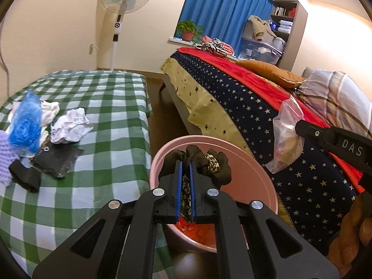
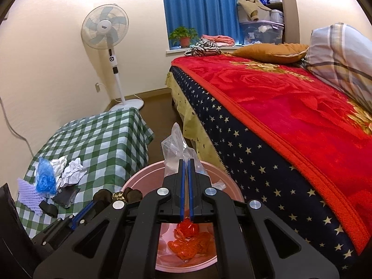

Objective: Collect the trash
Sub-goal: 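Open the right gripper over the bin while the left gripper drops the brown cloth in, then grasp the crumpled white paper with the right gripper while the left gripper approaches the blue bag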

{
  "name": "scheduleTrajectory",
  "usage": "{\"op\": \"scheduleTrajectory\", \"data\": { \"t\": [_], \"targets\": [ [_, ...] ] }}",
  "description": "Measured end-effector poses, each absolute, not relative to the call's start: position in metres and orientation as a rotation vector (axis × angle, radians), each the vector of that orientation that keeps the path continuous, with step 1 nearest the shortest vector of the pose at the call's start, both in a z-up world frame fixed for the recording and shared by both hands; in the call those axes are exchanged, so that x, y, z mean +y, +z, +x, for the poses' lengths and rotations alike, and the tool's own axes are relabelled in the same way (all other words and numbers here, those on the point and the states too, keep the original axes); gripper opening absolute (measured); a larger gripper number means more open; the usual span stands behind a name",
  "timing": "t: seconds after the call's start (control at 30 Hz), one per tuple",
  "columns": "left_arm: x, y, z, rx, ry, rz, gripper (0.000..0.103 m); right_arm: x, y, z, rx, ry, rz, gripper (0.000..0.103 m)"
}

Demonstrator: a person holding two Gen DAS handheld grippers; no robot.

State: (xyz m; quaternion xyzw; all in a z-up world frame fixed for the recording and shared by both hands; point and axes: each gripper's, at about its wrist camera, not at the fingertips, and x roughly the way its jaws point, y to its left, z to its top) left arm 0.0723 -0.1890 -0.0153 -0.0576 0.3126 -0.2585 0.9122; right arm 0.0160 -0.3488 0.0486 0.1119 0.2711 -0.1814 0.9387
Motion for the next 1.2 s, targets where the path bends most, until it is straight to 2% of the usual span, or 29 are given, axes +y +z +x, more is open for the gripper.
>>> {"op": "scheduleTrajectory", "data": {
  "t": [0.1,0.17,0.2,0.27,0.3,1.2],
  "targets": [
    [-0.195,-0.018,0.074,0.667,-0.584,-0.123,0.007,-0.349,0.046,0.02,0.57,-0.369,0.226,0.006],
    [-0.203,-0.021,0.072,0.679,-0.601,-0.102,0.015,-0.348,0.042,0.022,0.591,-0.373,0.22,0.01],
    [-0.203,-0.021,0.071,0.678,-0.602,-0.102,0.016,-0.347,0.041,0.022,0.594,-0.385,0.213,0.013],
    [-0.201,-0.022,0.07,0.682,-0.6,-0.106,0.016,-0.348,0.042,0.02,0.585,-0.402,0.216,0.036],
    [-0.199,-0.021,0.071,0.681,-0.589,-0.106,0.016,-0.349,0.044,0.019,0.576,-0.411,0.22,0.039],
    [-0.092,0.013,0.052,0.575,-0.346,-0.143,0.016,-0.274,0.062,0.011,0.517,-0.217,0.2,0.04]
  ]
}}
